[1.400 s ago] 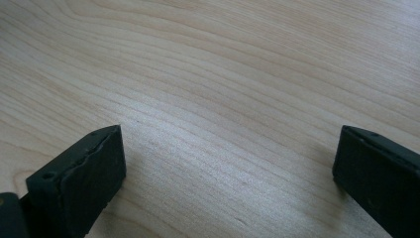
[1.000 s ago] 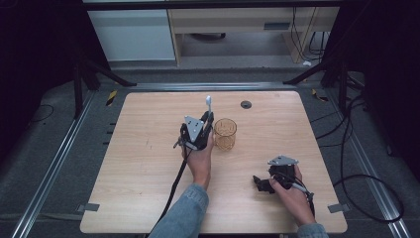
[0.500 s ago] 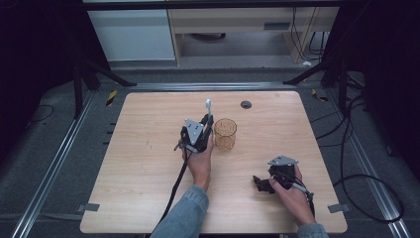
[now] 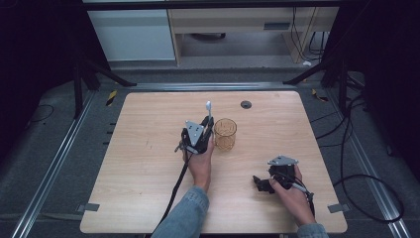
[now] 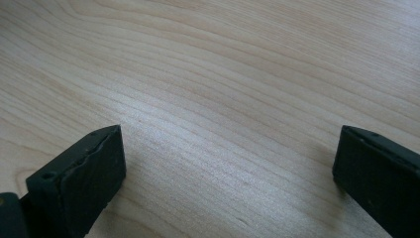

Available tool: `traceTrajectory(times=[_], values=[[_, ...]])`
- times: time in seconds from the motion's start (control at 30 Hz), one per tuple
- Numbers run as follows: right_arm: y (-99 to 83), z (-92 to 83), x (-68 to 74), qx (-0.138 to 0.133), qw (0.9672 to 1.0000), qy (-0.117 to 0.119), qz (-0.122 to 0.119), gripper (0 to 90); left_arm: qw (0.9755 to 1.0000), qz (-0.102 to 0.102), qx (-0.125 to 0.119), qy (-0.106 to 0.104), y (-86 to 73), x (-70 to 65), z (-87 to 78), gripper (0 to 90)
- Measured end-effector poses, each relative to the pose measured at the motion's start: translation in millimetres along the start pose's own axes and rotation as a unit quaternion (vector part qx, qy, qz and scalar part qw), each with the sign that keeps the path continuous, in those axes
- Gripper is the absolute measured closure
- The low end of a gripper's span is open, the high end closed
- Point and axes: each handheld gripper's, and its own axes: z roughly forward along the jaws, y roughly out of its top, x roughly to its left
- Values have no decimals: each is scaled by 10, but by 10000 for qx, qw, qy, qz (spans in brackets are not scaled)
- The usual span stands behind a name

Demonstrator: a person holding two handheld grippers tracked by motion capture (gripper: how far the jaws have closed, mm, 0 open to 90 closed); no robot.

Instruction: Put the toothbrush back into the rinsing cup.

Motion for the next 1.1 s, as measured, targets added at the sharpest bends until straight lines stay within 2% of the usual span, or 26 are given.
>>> traceTrajectory(times=[1.1], values=[[0,0,-1,-1,10000,1,-8,3,9999,-86,24,-48,-62,26,0,786]])
